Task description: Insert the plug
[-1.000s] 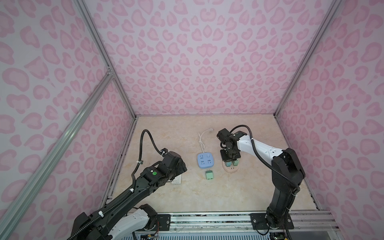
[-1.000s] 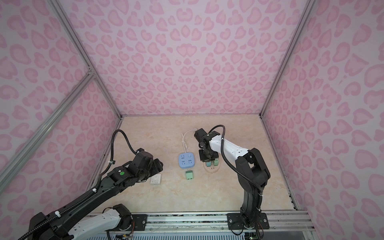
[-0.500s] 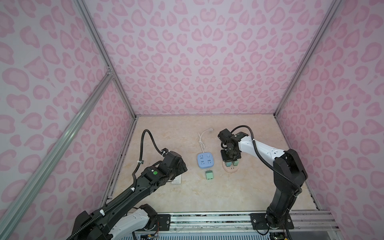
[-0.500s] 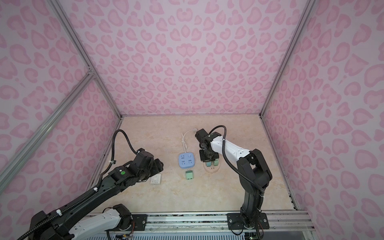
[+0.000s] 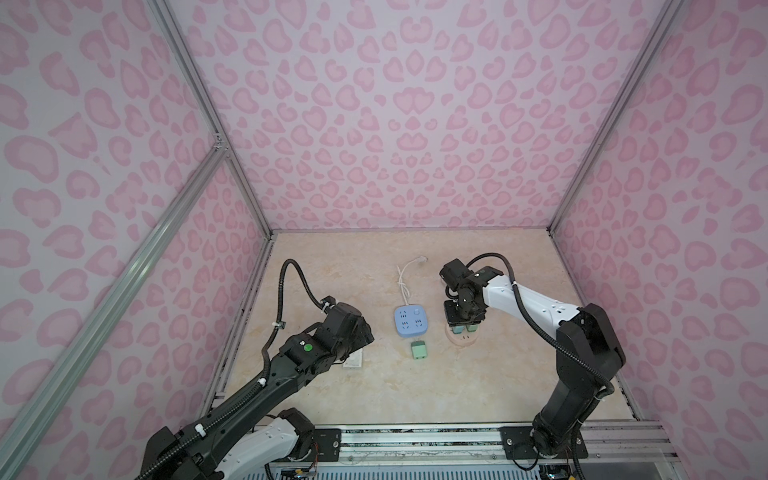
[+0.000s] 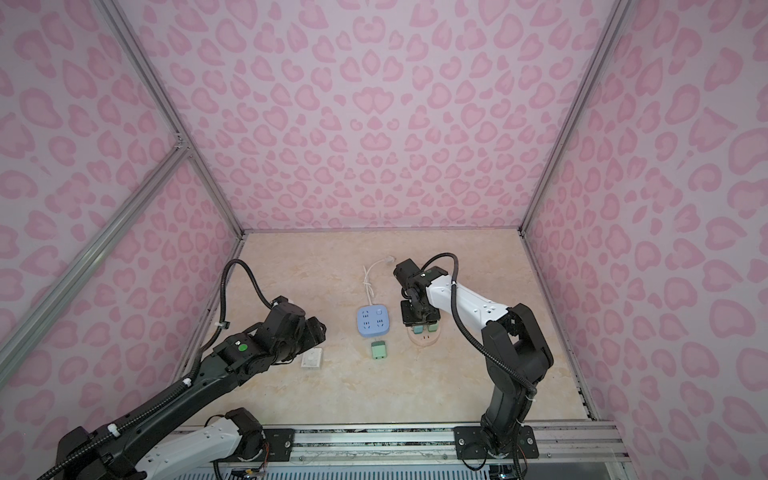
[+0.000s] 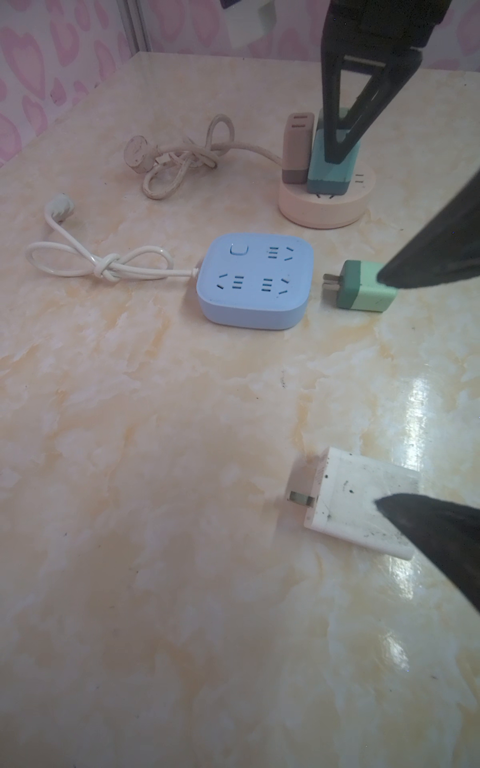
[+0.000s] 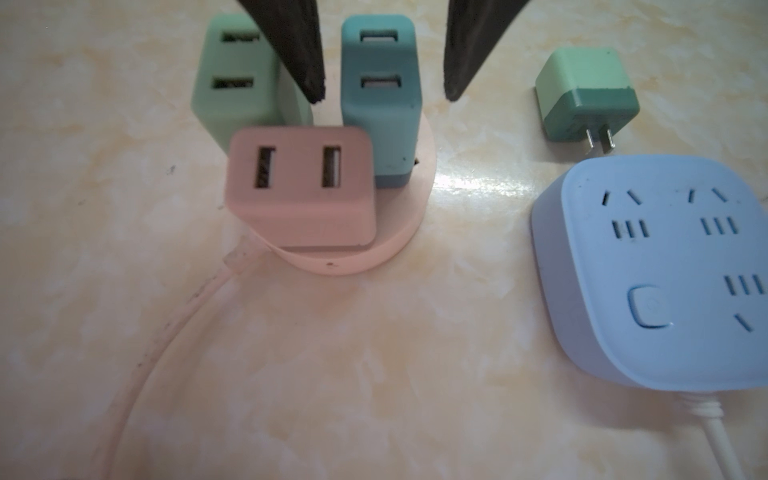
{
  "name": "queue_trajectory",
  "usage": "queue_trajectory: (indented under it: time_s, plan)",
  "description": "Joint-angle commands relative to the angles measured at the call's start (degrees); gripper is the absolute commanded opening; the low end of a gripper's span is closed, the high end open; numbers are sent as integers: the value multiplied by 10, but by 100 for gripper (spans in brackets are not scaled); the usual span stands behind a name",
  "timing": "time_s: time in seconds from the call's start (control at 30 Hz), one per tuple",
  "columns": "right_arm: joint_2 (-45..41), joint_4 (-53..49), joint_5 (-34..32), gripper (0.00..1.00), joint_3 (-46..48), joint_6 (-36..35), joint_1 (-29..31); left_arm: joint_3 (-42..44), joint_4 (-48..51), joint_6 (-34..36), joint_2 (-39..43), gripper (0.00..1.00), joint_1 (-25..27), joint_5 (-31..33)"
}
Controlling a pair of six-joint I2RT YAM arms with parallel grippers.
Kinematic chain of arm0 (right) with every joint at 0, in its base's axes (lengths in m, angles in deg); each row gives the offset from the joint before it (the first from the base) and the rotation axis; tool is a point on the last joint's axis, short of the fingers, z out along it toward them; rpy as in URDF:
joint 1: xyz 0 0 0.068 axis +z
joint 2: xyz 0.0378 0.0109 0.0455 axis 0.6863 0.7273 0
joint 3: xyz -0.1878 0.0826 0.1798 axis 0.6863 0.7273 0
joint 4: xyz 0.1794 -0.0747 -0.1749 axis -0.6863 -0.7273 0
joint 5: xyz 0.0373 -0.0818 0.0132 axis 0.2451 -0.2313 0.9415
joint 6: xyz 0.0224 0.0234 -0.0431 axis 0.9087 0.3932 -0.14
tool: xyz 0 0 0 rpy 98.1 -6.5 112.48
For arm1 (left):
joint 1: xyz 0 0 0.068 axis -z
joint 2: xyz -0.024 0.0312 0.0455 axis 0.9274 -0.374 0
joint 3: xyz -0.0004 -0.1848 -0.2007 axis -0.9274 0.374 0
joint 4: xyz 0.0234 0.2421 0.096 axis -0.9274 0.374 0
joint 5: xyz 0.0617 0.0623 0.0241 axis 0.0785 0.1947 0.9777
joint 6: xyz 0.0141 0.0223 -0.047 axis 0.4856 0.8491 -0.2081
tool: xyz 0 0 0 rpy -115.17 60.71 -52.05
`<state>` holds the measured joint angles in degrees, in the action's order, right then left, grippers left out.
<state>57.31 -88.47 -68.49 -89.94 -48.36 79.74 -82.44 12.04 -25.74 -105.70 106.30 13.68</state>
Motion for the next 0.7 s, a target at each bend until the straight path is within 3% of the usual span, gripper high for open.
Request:
queue_trajectory:
  time_s: [0.0, 0.3, 0.47, 0.67]
  plan:
    - [-8, -10, -8, 50, 1, 0, 2, 3, -3, -2, 6, 80, -1, 4]
    - [-71, 28, -7, 48, 10, -7, 46, 3, 5, 4, 10, 80, -1, 14]
    - [-102, 74, -96, 47, 25, -1, 153, 15, -14, 2, 12, 80, -1, 2]
    - [-88, 117, -107, 47, 30, 28, 245, -1, -9, 20, 1, 80, 0, -9]
